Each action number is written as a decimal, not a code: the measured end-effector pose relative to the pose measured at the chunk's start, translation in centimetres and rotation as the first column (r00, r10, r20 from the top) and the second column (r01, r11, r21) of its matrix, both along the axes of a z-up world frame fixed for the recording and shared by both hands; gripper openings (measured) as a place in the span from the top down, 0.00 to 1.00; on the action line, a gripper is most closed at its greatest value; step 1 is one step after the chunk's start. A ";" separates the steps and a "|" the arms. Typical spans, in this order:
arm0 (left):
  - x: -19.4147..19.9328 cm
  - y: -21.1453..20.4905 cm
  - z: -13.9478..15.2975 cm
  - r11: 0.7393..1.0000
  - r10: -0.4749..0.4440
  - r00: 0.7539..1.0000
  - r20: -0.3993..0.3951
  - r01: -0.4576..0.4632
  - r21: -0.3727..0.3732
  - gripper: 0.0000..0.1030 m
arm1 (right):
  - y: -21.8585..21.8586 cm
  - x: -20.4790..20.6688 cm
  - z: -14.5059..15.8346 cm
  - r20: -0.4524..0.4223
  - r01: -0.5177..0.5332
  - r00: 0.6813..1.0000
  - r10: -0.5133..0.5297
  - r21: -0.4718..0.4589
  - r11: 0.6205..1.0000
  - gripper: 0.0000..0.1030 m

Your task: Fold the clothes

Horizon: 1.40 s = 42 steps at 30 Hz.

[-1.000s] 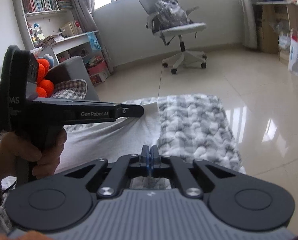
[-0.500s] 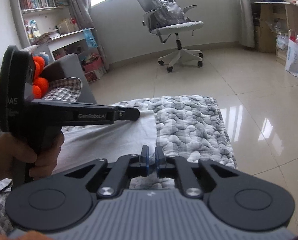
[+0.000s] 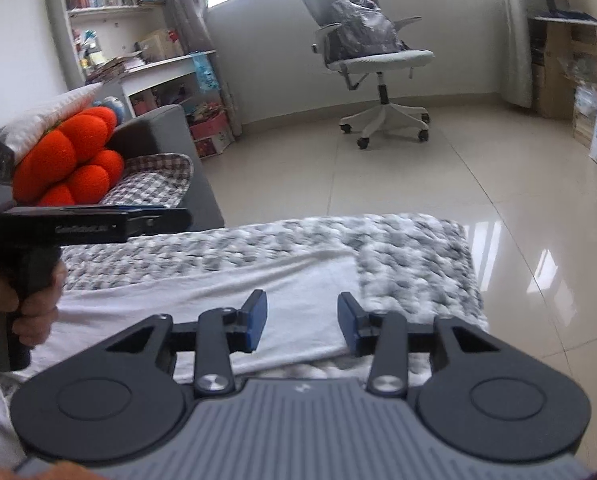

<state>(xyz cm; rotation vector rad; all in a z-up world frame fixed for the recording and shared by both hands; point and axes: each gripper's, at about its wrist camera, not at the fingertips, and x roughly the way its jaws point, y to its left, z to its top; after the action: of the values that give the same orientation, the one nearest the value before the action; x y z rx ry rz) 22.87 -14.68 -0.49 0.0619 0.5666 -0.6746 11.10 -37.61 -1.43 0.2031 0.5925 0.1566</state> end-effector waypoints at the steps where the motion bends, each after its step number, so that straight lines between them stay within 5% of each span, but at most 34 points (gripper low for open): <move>1: -0.1 0.9 0.2 1.000 0.012 1.000 0.003 -0.012 0.006 0.49 | 0.5 0.1 0.3 0.002 -0.006 1.000 0.006 -0.007 1.000 0.58; 17: -2.7 15.4 1.3 0.973 0.207 0.976 0.064 -0.212 0.091 0.43 | 10.1 2.2 1.3 -0.016 -0.155 0.988 0.155 -0.072 0.985 0.58; 34: -2.1 27.1 -2.7 0.931 0.316 0.949 0.005 -0.312 0.190 0.46 | 18.0 7.4 -2.2 -0.059 -0.284 0.959 0.277 -0.172 0.943 0.61; 40: -2.3 28.1 -3.7 0.939 0.299 0.954 -0.025 -0.290 0.185 0.57 | 19.2 7.8 -3.4 -0.054 -0.282 0.959 0.277 -0.208 0.937 0.69; 42: -2.5 28.2 -3.8 0.945 0.287 0.957 -0.031 -0.278 0.173 0.71 | 19.5 7.5 -3.4 -0.043 -0.279 0.960 0.277 -0.226 0.933 0.82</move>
<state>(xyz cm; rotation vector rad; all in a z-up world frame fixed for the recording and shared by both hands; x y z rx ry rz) 20.33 13.48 -4.30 0.1159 0.6707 -0.3486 18.64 -18.13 -4.82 -0.1073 0.6431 0.3592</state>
